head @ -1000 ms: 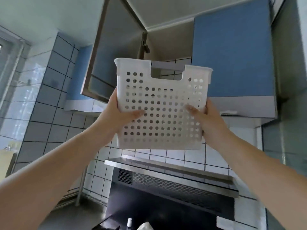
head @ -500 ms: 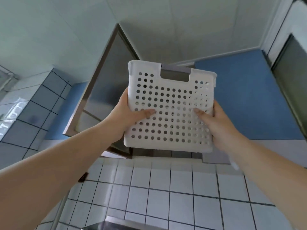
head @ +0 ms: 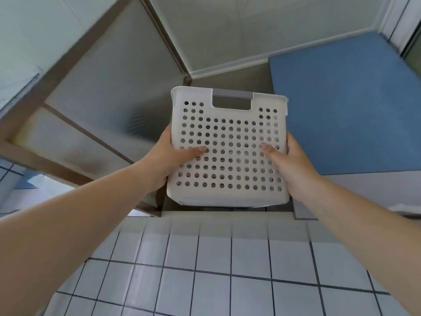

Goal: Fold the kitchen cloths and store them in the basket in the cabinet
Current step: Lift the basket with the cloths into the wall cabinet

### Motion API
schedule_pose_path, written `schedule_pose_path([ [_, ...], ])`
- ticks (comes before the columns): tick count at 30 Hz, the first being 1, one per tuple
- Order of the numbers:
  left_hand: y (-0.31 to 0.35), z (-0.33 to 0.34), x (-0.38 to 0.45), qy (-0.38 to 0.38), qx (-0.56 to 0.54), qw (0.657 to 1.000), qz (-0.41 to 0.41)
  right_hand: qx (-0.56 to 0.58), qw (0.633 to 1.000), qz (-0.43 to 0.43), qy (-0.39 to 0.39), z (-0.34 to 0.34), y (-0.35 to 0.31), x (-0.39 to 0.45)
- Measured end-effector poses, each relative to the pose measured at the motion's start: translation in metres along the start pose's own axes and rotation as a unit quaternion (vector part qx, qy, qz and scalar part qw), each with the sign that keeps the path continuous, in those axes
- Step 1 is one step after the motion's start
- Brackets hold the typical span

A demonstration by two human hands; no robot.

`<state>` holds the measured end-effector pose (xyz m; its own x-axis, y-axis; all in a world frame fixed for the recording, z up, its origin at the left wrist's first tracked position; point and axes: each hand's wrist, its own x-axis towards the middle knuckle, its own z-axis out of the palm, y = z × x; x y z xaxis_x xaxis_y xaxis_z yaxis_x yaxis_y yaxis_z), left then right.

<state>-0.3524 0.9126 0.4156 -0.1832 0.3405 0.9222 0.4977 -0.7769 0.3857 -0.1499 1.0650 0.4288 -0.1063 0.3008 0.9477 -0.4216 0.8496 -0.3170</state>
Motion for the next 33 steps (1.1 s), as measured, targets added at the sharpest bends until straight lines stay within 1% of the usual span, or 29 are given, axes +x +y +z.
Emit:
schedule_pose_path([
  [4,-0.044,0.003,0.021,0.001,0.003,1.000,0.001,-0.017,1.000,0.008,0.016,0.005,0.040,0.016],
  [9,-0.083,0.001,0.051,-0.010,-0.007,1.000,0.019,-0.033,0.999,0.007,-0.001,0.012,0.067,0.033],
  [12,-0.108,0.000,0.062,-0.012,-0.006,0.999,0.042,-0.063,0.998,-0.003,-0.001,0.016,0.082,0.036],
  [14,-0.123,0.000,0.066,0.022,0.033,0.995,0.087,-0.104,0.994,-0.023,-0.005,0.020,0.090,0.037],
  [16,-0.138,0.001,0.070,0.084,0.147,0.974,0.149,-0.183,0.982,-0.049,-0.015,0.029,0.098,0.036],
  [17,-0.146,0.002,0.071,0.114,0.223,0.954,0.167,-0.230,0.971,-0.062,-0.020,0.033,0.104,0.035],
  [18,-0.154,0.003,0.069,0.136,0.304,0.926,0.177,-0.274,0.959,-0.072,-0.024,0.038,0.110,0.033],
  [19,-0.161,0.005,0.067,0.143,0.387,0.892,0.186,-0.315,0.945,-0.077,-0.030,0.041,0.115,0.030],
  [21,-0.175,0.007,0.060,0.112,0.507,0.825,0.222,-0.399,0.912,-0.083,-0.042,0.046,0.126,0.024],
  [22,-0.182,0.008,0.055,0.087,0.539,0.802,0.243,-0.441,0.892,-0.089,-0.040,0.047,0.130,0.021],
  [24,-0.194,0.010,0.046,0.048,0.576,0.773,0.263,-0.526,0.842,-0.117,-0.023,0.048,0.135,0.016],
  [26,-0.206,0.009,0.039,0.023,0.594,0.762,0.258,-0.612,0.777,-0.147,-0.021,0.051,0.140,0.012],
  [28,-0.217,0.007,0.034,0.013,0.591,0.770,0.240,-0.672,0.723,-0.155,-0.047,0.053,0.146,0.009],
  [29,-0.221,0.006,0.033,0.011,0.585,0.778,0.229,-0.692,0.703,-0.153,-0.059,0.054,0.149,0.008],
  [30,-0.225,0.005,0.033,0.008,0.580,0.785,0.219,-0.706,0.689,-0.149,-0.069,0.054,0.151,0.009],
  [31,-0.228,0.005,0.034,0.002,0.575,0.790,0.212,-0.713,0.683,-0.142,-0.078,0.053,0.151,0.010],
  [33,-0.230,0.004,0.035,-0.012,0.571,0.796,0.202,-0.713,0.684,-0.124,-0.094,0.053,0.151,0.013],
])
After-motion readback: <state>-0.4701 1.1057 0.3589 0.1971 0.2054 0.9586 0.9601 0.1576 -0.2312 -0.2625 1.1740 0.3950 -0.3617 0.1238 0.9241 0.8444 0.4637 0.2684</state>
